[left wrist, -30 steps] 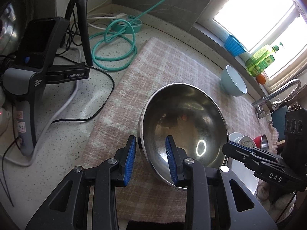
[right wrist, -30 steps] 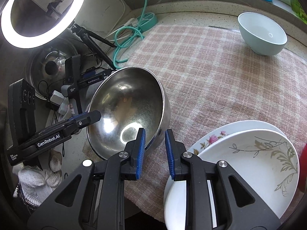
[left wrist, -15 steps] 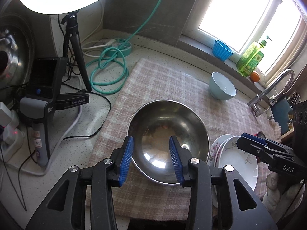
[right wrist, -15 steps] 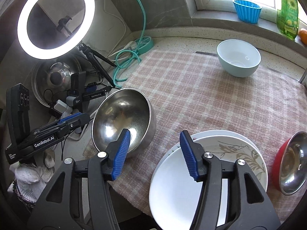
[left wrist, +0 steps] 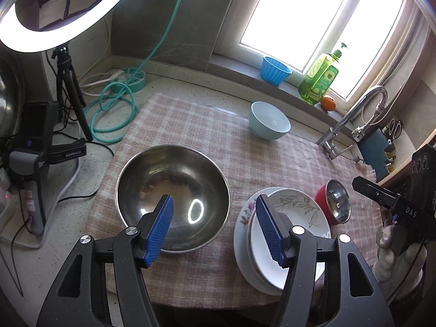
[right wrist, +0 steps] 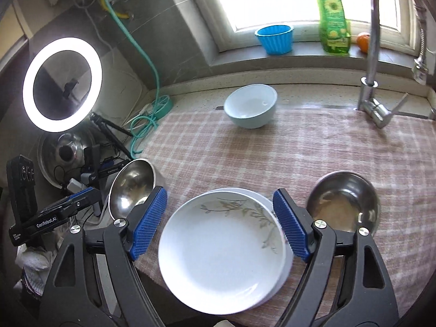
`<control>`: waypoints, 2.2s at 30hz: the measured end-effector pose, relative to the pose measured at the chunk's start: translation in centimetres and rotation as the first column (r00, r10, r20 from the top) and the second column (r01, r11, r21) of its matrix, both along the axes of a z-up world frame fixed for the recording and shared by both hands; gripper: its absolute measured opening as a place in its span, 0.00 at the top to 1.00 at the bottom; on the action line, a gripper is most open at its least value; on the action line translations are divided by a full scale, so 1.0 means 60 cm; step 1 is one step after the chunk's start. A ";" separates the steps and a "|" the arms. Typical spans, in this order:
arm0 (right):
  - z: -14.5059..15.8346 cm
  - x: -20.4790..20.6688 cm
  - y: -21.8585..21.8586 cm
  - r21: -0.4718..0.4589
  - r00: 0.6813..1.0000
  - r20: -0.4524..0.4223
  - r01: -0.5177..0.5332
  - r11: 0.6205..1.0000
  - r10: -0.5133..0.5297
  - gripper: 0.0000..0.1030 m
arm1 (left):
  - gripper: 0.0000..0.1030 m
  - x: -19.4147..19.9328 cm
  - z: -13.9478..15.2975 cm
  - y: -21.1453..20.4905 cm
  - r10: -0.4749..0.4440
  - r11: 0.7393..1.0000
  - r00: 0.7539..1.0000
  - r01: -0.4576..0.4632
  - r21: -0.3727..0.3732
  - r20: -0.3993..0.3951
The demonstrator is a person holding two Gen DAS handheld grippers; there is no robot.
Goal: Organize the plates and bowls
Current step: 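Move both grippers to the rim of the red-outside steel bowl, then close both grippers on the red bowl rim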
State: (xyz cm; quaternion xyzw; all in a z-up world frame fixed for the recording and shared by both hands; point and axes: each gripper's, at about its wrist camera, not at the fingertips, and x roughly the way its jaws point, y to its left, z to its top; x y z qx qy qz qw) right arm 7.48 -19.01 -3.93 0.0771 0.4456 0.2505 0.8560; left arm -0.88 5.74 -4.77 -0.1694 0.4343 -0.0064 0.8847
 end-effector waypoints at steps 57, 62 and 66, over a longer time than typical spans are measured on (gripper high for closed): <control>-0.172 0.057 -0.276 0.069 0.929 -0.285 0.267 0.961 -0.237 0.88 | 0.82 0.205 -0.136 -0.375 -0.459 0.887 0.869 0.439 -0.143 -0.186; -0.168 0.058 -0.273 0.051 0.930 -0.276 0.265 0.963 -0.241 0.88 | 0.82 0.206 -0.133 -0.381 -0.462 0.886 0.868 0.443 -0.134 -0.181; -0.160 0.058 -0.272 0.050 0.932 -0.270 0.266 0.963 -0.243 0.88 | 0.82 0.204 -0.126 -0.381 -0.462 0.886 0.870 0.445 -0.130 -0.170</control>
